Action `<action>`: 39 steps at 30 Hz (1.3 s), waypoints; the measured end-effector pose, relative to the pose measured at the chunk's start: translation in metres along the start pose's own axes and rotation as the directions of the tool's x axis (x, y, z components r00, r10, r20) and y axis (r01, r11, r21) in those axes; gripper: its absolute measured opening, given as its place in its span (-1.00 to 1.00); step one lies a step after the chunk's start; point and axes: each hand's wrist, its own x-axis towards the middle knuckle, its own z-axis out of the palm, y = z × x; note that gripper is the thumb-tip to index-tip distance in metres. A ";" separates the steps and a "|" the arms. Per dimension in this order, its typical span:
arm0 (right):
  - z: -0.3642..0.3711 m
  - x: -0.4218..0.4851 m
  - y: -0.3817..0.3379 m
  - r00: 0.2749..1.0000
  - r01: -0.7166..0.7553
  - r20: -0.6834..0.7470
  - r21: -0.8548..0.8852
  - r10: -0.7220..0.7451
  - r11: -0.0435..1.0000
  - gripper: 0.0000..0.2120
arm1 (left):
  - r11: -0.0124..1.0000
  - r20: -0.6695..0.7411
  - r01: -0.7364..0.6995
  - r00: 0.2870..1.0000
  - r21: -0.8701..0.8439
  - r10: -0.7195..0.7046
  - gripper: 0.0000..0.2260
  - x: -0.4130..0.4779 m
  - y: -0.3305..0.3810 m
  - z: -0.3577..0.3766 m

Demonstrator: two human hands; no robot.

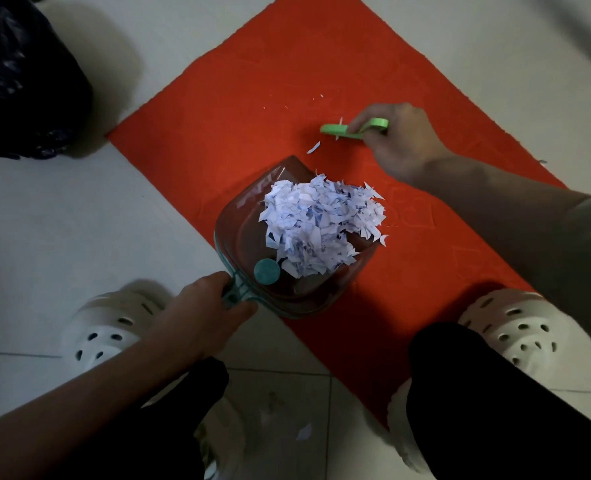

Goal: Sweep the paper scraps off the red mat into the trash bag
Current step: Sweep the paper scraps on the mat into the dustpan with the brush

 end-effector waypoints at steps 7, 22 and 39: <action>-0.011 -0.010 0.001 0.997 0.035 -0.075 0.021 -0.034 0.999 -0.70 | 1.000 0.011 -0.005 1.000 -0.010 0.005 -0.79 -0.001 0.000 -0.001; -0.020 -0.045 -0.006 0.995 0.065 0.074 0.074 -0.071 0.995 -0.71 | 1.000 0.012 -0.006 1.000 -0.016 0.006 -0.78 0.000 0.000 -0.002; -0.008 -0.065 -0.002 0.977 0.184 0.085 0.122 -0.195 0.975 -0.70 | 1.000 0.010 0.002 1.000 -0.014 -0.002 -0.80 0.001 0.001 -0.002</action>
